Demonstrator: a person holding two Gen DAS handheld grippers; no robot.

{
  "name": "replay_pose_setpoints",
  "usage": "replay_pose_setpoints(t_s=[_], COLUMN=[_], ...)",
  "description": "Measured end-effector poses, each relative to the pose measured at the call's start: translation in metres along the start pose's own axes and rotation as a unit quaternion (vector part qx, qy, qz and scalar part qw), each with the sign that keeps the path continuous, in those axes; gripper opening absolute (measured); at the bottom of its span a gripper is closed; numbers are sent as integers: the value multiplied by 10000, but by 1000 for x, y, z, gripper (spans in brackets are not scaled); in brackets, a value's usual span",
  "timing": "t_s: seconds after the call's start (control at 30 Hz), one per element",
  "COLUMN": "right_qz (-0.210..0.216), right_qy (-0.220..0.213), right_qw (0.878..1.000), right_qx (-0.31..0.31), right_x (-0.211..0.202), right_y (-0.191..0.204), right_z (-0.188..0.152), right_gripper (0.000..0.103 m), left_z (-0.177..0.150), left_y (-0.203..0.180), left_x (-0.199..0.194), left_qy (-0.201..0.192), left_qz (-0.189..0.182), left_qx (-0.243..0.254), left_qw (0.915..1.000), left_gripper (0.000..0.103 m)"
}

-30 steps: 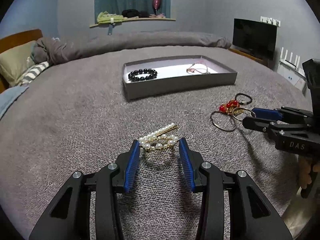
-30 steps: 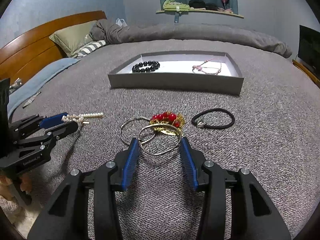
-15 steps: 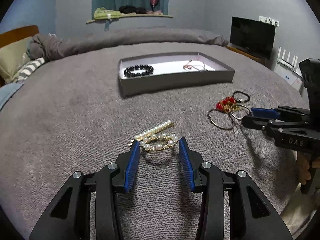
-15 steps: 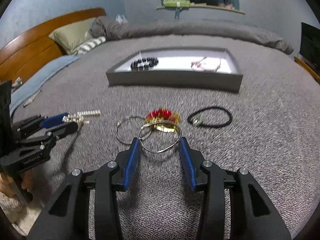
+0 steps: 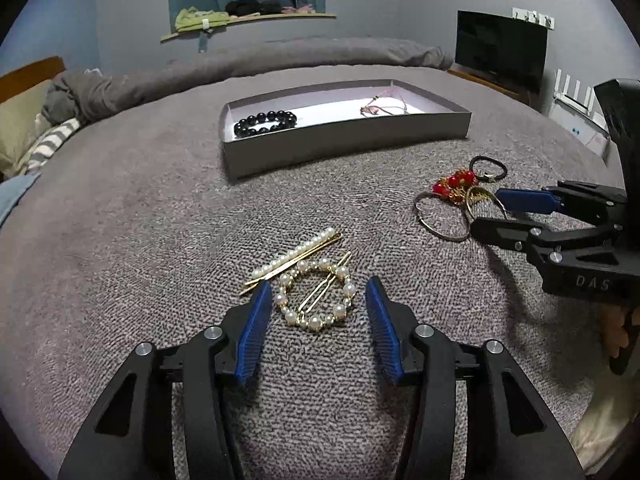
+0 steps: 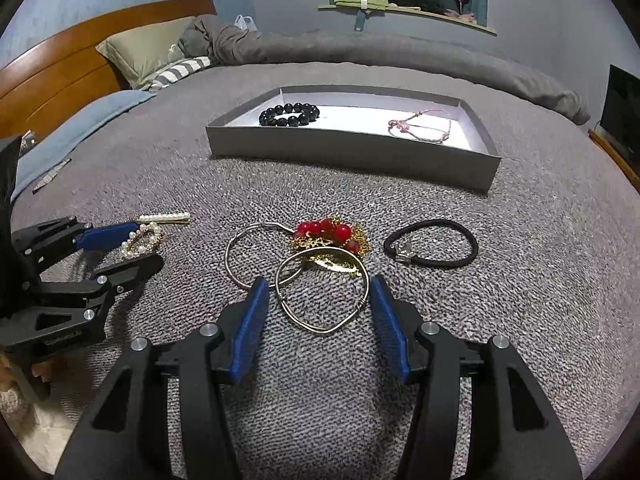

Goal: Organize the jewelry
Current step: 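Grasp the pearl hair clip with the left tool while the right tool grasps a silver hoop earring, then carry the clip and hoop into the tray and open both tools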

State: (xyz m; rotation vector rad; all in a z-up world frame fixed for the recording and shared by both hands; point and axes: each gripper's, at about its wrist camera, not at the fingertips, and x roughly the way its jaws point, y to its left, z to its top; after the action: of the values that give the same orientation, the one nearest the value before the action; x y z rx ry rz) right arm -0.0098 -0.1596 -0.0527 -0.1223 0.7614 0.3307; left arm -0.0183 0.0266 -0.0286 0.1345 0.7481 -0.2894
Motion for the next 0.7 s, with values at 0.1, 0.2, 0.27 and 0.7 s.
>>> replay_pose_setpoints(t_s=[0.1,0.2,0.27,0.7], right_qz=[-54,-3,41,128], right_qy=[-22,-67,-89,-427], right_qw=[10000,10000,9999,9987], right_qx=[-81,-16,54,245], right_x=[-1,-5,-7,-30], right_y=[2,-2,-5,-20], right_z=[-2,-2,-2,13], right_gripper=[49,49,49,49], left_z=[1,1,0,12], left_y=[4,4,2,0], left_x=[1,-1,-4,-28], left_qy=[17,-20,-79,-441], left_qz=[-108,-96,-49,-42], left_qx=[-103,-112,-61,-72], left_qw=[9999,9999,9999,9990], left_gripper=[49,42,42,42])
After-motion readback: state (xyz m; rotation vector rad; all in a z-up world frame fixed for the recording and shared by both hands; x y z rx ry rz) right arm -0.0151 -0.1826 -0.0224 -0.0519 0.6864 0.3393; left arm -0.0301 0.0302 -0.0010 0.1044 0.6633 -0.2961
